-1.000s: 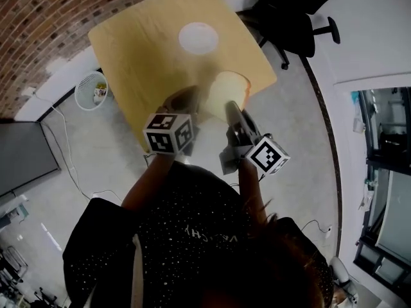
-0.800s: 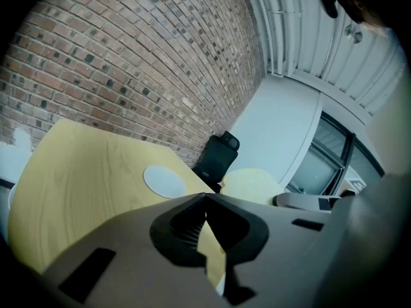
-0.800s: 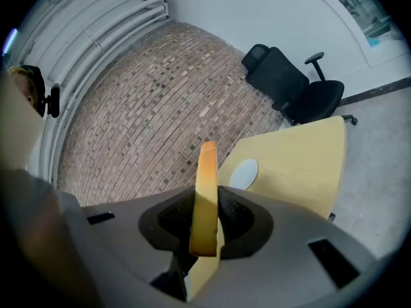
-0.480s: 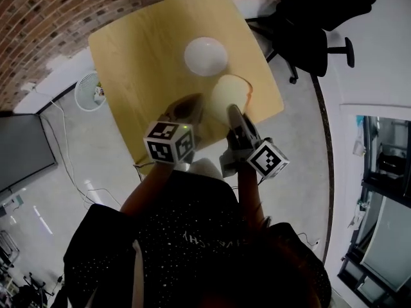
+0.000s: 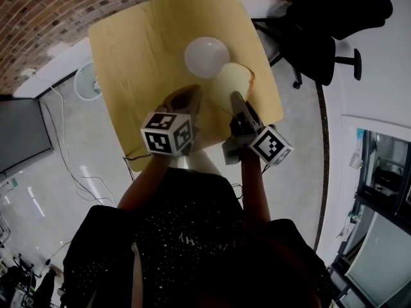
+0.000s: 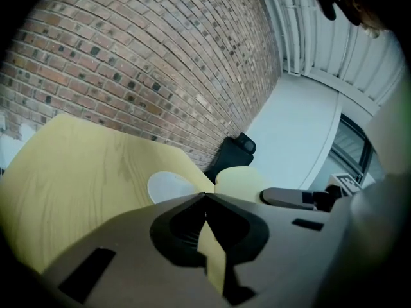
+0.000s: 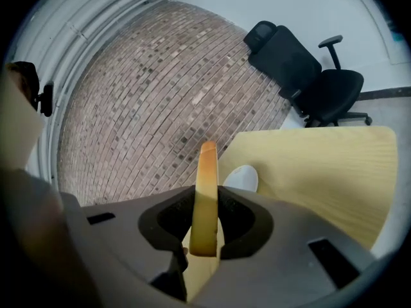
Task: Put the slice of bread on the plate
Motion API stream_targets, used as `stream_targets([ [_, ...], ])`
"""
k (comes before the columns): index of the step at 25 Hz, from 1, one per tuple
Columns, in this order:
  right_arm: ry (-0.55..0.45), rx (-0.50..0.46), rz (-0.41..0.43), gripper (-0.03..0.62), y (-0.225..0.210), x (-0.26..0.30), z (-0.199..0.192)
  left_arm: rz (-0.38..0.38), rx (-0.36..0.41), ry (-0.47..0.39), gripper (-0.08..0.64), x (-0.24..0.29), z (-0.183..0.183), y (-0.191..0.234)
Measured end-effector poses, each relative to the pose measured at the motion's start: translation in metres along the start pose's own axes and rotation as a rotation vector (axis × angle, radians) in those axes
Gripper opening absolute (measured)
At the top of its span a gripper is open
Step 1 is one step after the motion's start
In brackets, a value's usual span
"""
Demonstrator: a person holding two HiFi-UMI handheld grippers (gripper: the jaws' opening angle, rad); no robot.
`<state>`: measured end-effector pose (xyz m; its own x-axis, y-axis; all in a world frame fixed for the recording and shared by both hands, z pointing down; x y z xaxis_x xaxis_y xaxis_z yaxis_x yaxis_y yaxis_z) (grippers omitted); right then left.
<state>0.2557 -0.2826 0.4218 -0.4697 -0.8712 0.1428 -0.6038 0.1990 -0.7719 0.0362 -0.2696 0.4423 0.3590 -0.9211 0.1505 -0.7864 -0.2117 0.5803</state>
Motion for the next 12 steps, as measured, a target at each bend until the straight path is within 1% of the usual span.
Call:
stream_targets([
  [3, 0.063, -0.033, 0.034, 0.098, -0.006, 0.032, 0.012, 0.045, -0.018, -0.015, 0.009, 0.004, 0.004, 0.007],
  [5, 0.106, -0.035, 0.048, 0.100, -0.011, 0.057, 0.017, 0.073, -0.024, -0.020, 0.009, 0.006, 0.005, 0.010],
  [8, 0.176, -0.039, 0.060, 0.098, -0.018, 0.096, 0.016, 0.094, -0.018, -0.034, 0.009, 0.008, 0.006, 0.015],
  [10, 0.219, -0.020, 0.050, 0.098, -0.021, 0.117, 0.011, 0.101, -0.008, -0.025, 0.009, 0.011, 0.004, 0.022],
  [12, 0.262, 0.032, 0.038, 0.098, -0.025, 0.135, 0.004, 0.104, -0.003, -0.011, 0.009, 0.015, 0.003, 0.029],
])
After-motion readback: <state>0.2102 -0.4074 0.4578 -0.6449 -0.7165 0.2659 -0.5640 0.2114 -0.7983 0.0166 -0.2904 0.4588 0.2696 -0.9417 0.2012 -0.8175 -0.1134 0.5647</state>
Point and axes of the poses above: the fingertips, and each gripper's own axes: x forward along the fingers, y to its left, z out of its top, the point moved 10 cm from there along -x, backward along the fingers, and after that the axes turned 15 degrees about -y, right-handed, at the moved point
